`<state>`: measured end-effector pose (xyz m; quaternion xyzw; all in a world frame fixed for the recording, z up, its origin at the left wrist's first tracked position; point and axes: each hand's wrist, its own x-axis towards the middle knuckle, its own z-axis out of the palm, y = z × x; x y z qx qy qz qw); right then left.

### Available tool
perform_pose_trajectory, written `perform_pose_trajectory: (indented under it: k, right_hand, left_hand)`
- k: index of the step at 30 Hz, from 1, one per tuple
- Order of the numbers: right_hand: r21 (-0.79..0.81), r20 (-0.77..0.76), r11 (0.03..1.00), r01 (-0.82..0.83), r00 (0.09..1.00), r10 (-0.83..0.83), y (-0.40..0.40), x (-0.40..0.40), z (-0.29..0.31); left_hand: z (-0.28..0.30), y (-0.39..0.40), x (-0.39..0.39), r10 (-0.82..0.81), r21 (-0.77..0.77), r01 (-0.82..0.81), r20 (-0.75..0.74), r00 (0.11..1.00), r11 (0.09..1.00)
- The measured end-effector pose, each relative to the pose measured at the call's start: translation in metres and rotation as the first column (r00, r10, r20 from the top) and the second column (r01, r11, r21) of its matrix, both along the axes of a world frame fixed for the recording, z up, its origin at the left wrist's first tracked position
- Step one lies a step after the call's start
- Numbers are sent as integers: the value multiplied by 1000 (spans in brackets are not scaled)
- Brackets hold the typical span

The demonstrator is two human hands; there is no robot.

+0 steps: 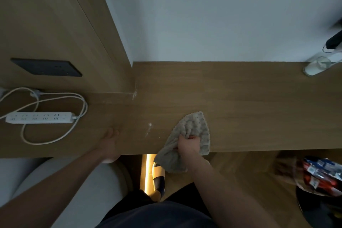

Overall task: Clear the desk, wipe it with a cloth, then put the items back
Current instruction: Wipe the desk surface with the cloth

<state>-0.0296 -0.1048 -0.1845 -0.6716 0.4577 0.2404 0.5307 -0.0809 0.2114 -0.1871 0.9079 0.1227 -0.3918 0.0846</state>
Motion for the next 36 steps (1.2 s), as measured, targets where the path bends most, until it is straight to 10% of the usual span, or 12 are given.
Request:
perform_pose_trajectory:
  k: [5, 9, 16, 24, 36]
  right_hand:
    - [82, 95, 988, -129, 988, 121, -26, -6, 23]
    - [-50, 198, 957, -285, 936, 289, -79, -21, 29]
    - [-409, 133, 830, -380, 875, 466, -150, -43, 47]
    - [-377, 63, 819, -433, 870, 489, -159, -66, 35]
    - [-349, 135, 819, -456, 840, 526, -145, -33, 42]
  left_hand:
    - [39, -59, -3, 43, -120, -4, 327, 944, 993]
    - [57, -151, -7, -199, -284, 365, 479, 855, 887]
    - [35, -241, 19, -483, -246, 523, 206, 851, 816]
    - [34, -220, 29, -592, -231, 600, 109, 798, 766]
    - [78, -110, 10, -53, -385, 321, 567, 822, 865]
